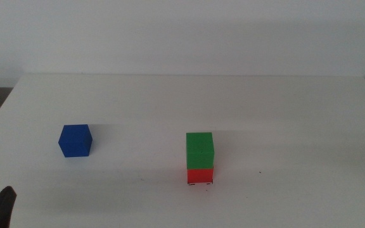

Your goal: Stack red cubes first, then green, then blue cubes in a specific spot.

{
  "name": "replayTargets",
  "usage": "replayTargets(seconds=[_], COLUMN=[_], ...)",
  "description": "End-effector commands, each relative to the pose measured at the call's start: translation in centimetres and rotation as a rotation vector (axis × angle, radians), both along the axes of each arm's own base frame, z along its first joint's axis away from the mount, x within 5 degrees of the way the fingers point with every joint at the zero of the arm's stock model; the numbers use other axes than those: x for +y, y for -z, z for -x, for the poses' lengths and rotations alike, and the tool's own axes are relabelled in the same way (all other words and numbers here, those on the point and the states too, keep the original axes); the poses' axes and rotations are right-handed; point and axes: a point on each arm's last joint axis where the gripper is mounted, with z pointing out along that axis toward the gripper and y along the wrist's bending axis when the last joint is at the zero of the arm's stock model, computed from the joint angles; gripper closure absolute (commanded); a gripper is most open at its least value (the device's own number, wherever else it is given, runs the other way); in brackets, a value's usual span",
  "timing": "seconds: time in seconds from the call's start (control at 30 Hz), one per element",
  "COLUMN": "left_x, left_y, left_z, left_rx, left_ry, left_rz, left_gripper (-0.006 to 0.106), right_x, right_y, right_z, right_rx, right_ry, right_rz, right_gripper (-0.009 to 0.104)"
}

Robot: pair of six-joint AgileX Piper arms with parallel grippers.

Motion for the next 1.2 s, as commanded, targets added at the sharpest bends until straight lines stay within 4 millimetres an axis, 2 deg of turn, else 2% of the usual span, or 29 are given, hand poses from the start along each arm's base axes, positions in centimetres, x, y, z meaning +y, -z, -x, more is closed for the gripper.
replayTargets(seconds=[0.0, 0.07, 0.17, 0.3, 0.4, 0.5, 0.57, 0.67, 0.8, 1.17], left_x=[0.0, 0.0, -0.2, -0.6, -1.1, -1.4, -1.4, -1.6, -2.0, -2.7], left_y=[-0.1, -2.3, -6.9, -13.6, -16.2, -17.6, -17.8, -17.6, -14.7, -8.6], left_z=[0.0, -0.3, -1.5, -3.8, -6.3, -8.9, -10.7, -14.3, -17.9, -26.1], left_rx=[-0.012, -0.017, 0.035, 0.316, 0.584, 0.817, 0.940, 0.998, 1.127, 1.191], left_ry=[-0.002, -0.003, -0.002, 0.017, 0.025, 0.021, 0.009, -0.015, -0.001, -0.047], left_rz=[0.003, 0.008, 0.003, 0.003, 0.023, -0.001, -0.031, -0.048, -0.065, -0.038], left_gripper=[0.010, 0.010, 0.010, 0.010, 0.010, 0.010, 0.010, 0.010, 0.010, 0.010], right_x=[0.0, 0.0, 0.0, 0.0, 0.0, 0.0, 0.0, 0.0, 0.0, 0.0], right_y=[0.1, 0.1, 0.1, 0.1, 0.1, 0.1, 0.1, 0.1, 0.1, 0.1], right_z=[0.0, 0.0, 0.0, 0.0, 0.0, 0.0, 0.0, 0.0, 0.0, 0.0], right_rx=[-0.011, -0.011, -0.011, -0.011, -0.011, -0.011, -0.011, -0.011, -0.011, -0.011], right_ry=[-0.002, -0.002, -0.002, -0.002, -0.002, -0.002, -0.002, -0.002, -0.002, -0.002], right_rz=[0.000, 0.000, 0.000, 0.000, 0.000, 0.000, 0.000, 0.000, 0.000, 0.000], right_gripper=[0.006, 0.006, 0.006, 0.006, 0.006, 0.006, 0.006, 0.006, 0.006, 0.006])
